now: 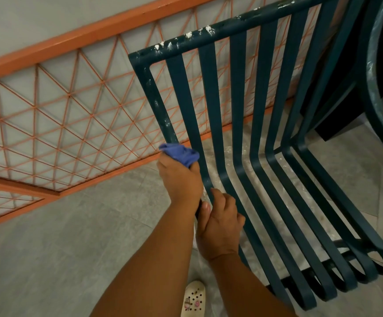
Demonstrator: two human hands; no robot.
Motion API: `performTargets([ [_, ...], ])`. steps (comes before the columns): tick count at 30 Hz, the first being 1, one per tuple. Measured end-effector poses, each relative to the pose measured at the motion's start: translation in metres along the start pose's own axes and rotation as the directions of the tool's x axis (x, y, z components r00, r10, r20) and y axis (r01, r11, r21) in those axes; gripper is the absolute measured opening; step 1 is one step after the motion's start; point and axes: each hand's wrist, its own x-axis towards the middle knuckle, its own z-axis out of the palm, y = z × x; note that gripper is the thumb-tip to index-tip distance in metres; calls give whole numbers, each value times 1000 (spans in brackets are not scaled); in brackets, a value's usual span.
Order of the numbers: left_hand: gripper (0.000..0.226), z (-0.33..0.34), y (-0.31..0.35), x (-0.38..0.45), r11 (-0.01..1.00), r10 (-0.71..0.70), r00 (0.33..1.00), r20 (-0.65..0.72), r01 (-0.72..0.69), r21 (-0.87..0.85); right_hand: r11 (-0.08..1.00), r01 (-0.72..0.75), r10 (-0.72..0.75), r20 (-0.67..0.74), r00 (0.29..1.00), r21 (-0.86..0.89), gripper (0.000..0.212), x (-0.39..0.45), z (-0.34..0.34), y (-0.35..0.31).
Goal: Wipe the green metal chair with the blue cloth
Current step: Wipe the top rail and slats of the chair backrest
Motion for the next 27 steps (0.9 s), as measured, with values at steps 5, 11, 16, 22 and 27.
performTargets([
  [5,63,4,13,27,987,63,990,-123,-43,157,1000,-7,7,10,1000,-11,51,0,0,-2],
  [11,42,-2,-9,-6,994,-30,997,66,23,105,998,-9,8,27,1000,55,47,2,2,0],
  [16,38,-14,-19,-15,984,-180,950,256,171,57,945,-90,55,118,992,314,44,19,-2,0],
  [22,46,-24,-20,-12,933,-278,871,405,345,-100,930,-142,56,250,967,339,28,53,-10,-29],
  [27,47,-9,0,5,984,-126,965,232,152,-98,868,-252,146,266,953,428,38,38,-11,-30],
])
